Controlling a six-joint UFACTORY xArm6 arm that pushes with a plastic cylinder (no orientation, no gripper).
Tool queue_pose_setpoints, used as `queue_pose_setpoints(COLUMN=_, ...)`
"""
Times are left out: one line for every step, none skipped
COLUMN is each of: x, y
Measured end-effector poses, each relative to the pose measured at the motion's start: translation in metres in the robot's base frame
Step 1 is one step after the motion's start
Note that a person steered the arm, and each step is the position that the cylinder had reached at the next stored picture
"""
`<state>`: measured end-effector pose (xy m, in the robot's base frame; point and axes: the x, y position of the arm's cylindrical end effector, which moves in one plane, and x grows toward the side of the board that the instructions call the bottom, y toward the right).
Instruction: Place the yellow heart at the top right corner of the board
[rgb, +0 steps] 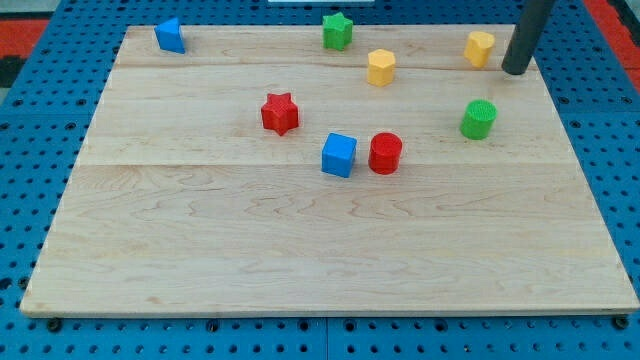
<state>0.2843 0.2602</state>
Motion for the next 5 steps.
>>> queue_pose_setpoints(x=-0.007, y=-0.031)
queue_pose_setpoints(x=-0.018, y=-0.024)
queue_pose_setpoints(x=-0.019, y=-0.035)
queue_pose_setpoints(x=0.000, y=-0.033)
queue_pose_setpoints(x=-0.021, y=-0.044)
